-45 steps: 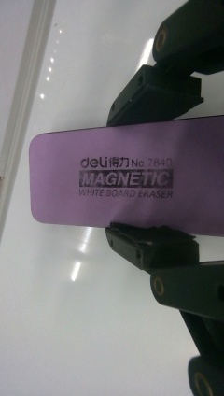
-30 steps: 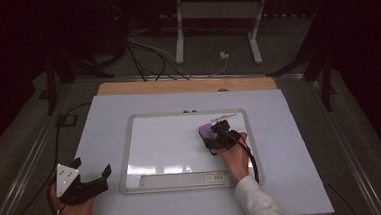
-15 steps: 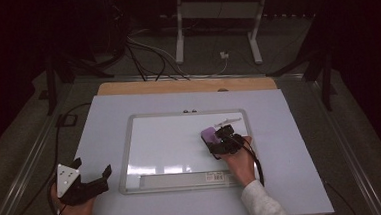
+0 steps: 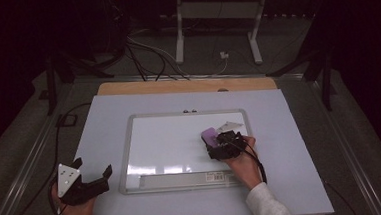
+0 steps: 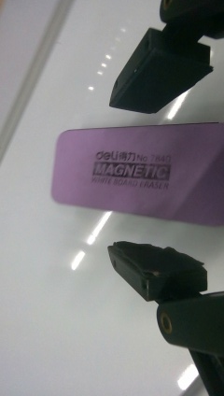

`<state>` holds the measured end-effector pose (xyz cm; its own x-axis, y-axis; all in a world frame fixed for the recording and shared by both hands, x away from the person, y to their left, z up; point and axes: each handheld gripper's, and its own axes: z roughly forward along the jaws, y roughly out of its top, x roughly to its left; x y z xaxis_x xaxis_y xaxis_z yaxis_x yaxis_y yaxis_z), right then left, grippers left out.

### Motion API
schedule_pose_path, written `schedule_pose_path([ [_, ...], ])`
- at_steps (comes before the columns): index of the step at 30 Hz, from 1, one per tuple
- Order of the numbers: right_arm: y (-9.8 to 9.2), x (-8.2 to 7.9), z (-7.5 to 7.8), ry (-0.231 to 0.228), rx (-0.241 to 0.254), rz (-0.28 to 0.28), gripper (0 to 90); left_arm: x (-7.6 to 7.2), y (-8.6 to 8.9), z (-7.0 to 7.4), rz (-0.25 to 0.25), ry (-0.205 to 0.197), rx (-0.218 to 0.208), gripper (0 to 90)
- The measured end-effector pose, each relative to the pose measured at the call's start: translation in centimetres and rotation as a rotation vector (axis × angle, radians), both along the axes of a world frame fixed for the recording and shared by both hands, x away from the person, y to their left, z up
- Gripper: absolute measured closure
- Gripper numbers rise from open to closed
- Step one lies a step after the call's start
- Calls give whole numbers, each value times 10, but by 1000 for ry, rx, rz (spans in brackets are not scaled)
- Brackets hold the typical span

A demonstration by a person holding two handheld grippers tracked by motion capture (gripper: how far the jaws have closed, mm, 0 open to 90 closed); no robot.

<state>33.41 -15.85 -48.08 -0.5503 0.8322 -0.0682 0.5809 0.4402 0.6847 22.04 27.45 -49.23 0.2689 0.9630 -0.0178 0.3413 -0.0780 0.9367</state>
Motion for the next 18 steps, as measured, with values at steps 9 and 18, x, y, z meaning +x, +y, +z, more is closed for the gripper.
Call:
schedule_pose_path([
  [9,3,-10,2,-11,4,63,231,0,-1,0,-1,1,1,6],
  [18,0,-9,-8,17,1,56,234,0,-1,0,-3,5,3,6],
])
